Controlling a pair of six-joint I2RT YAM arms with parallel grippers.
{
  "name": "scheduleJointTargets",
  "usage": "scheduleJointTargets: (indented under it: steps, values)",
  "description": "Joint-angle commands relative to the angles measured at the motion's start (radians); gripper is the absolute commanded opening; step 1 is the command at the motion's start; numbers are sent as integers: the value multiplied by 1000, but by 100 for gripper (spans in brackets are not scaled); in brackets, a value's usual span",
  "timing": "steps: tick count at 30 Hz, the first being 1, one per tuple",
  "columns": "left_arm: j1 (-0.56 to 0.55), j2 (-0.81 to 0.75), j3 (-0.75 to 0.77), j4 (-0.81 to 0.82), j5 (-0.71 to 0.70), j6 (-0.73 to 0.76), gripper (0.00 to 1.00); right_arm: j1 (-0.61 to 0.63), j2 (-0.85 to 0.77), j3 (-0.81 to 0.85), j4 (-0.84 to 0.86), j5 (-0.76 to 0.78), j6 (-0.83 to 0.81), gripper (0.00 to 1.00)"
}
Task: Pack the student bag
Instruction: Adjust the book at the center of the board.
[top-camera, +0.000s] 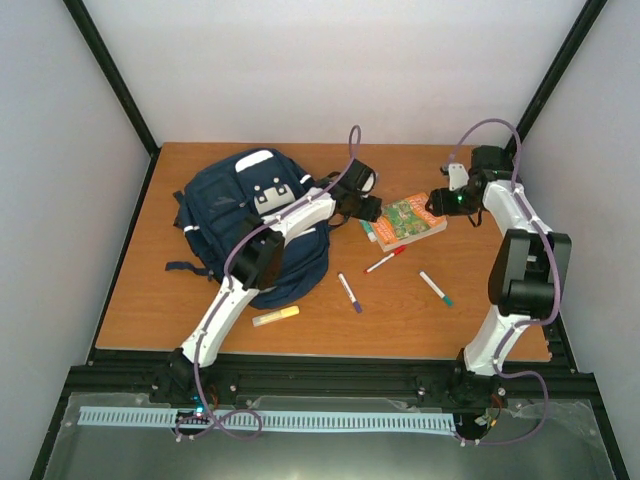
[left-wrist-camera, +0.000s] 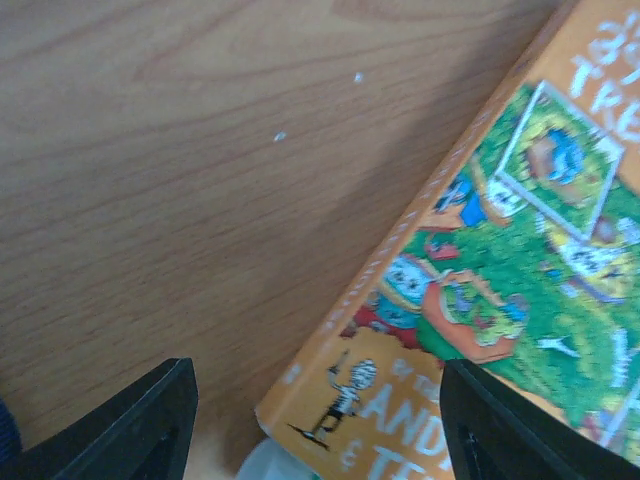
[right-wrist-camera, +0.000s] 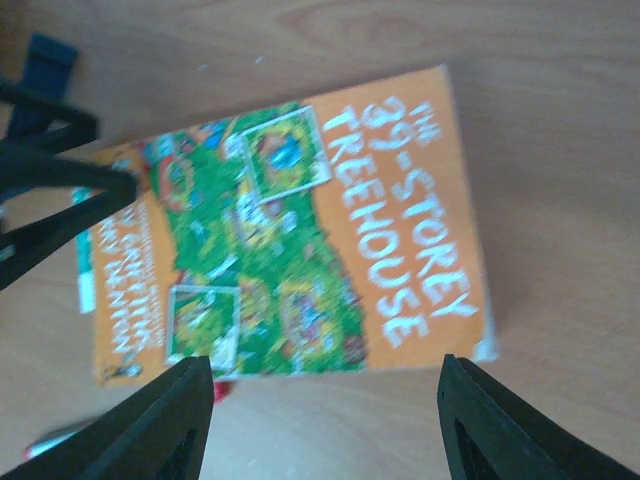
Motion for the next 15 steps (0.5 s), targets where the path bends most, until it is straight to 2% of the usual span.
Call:
scheduleJointTargets:
  steps: [1,7,15]
  values:
    - [7,35,71,-19,78,46,69,11,-73,-160,32,-96,36,63]
    - [7,44,42,3,161,27,68,13,-62,-271,-4,-201,69,62]
    - [-16,-42,-135,78,198,15,66,12,-3,-256,56,-215,72,62]
